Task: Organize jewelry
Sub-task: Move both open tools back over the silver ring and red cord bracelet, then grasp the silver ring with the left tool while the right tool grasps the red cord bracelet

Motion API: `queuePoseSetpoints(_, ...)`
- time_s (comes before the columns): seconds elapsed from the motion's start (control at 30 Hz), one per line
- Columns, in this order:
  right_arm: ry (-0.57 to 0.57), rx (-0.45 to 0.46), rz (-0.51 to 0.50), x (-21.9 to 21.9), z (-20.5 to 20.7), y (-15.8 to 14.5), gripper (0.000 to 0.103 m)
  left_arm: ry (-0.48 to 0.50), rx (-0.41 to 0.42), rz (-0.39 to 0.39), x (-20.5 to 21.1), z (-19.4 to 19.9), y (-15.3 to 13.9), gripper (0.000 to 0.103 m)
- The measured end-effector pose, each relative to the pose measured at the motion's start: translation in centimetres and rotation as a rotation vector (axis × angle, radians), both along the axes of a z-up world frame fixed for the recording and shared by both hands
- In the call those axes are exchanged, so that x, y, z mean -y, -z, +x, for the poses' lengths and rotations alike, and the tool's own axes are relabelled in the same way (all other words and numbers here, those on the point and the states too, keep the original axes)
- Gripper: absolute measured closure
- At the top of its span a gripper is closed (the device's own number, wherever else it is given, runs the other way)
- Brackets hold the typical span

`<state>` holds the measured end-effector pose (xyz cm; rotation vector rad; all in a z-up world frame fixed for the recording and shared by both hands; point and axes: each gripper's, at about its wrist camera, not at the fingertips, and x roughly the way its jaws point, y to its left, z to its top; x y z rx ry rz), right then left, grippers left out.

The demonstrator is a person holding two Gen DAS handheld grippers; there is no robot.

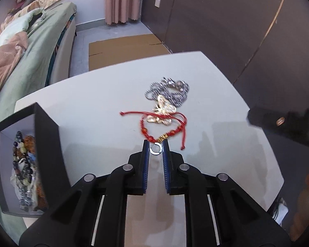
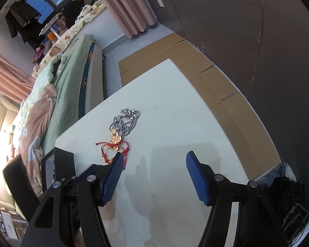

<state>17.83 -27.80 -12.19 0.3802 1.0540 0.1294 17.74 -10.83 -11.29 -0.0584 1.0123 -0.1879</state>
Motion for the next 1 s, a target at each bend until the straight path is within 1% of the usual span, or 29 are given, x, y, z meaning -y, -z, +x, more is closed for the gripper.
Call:
queuePoseSetpoints(0.1, -0.028, -0.014, -0.011, -1.2, 0.7, 0.7, 0.049, -0.018, 0.015, -0.019, -1.0, 0.2, -0.6, 0.090)
queuePoseSetpoints(0.17, -0.043, -0.028, -0.021, -2.2, 1.3, 1.3, 0.053, -0.033, 0.013, -0.050, -1.8, 0.0, -1.0, 0.090)
queuePoseSetpoints(0.23, -0.059, -0.040, -0.019, -3.0, 1.7, 1.8, 0.060, -0.044, 0.023, -0.059, -2.3, 0.0, -1.5, 0.090)
queuePoseSetpoints(0.33, -0.079, -0.052, -0.024, -4.2, 2.3, 2.3, 0.064, -0.063, 0.032, -0.083, -3.4, 0.2, -2.1, 0.090)
queuePoseSetpoints(0.5, -0.111, -0.040, -0.041, -6.2, 2.8, 2.5, 0.067, -0.083, 0.045, -0.117, -4.9, 0.3, -3.0, 0.090)
queuePoseSetpoints(0.63, -0.110, -0.016, -0.065, -7.4, 3.4, 2.6, 0.067, -0.108, 0.074, -0.132, -6.2, 0.0, -4.1, 0.090)
queuePoseSetpoints(0.73, -0.099, 0.004, -0.120, -8.4, 3.8, 2.9, 0.067, -0.124, 0.083, -0.143, -7.1, -0.1, -4.5, 0.090)
queuePoseSetpoints(0.8, -0.106, 0.001, -0.180, -9.2, 4.0, 3.4, 0.068, -0.133, 0.087, -0.148, -7.6, -0.1, -4.7, 0.090)
queuePoseSetpoints(0.83, -0.114, -0.014, -0.203, -9.7, 4.1, 3.8, 0.073, -0.138, 0.089, -0.153, -7.9, -0.1, -4.8, 0.090)
queuePoseSetpoints(0.9, -0.125, -0.014, -0.244, -10.4, 4.0, 3.7, 0.074, -0.143, 0.091, -0.158, -8.2, -0.1, -4.9, 0.090)
queuePoseSetpoints(0.97, -0.131, -0.020, -0.267, -10.5, 3.8, 3.4, 0.078, -0.148, 0.091, -0.161, -8.5, -0.2, -4.9, 0.090)
queuePoseSetpoints(1.0, -0.122, -0.027, -0.268, -10.2, 3.7, 3.3, 0.089, -0.150, 0.092, -0.162, -8.7, -0.3, -4.9, 0.090)
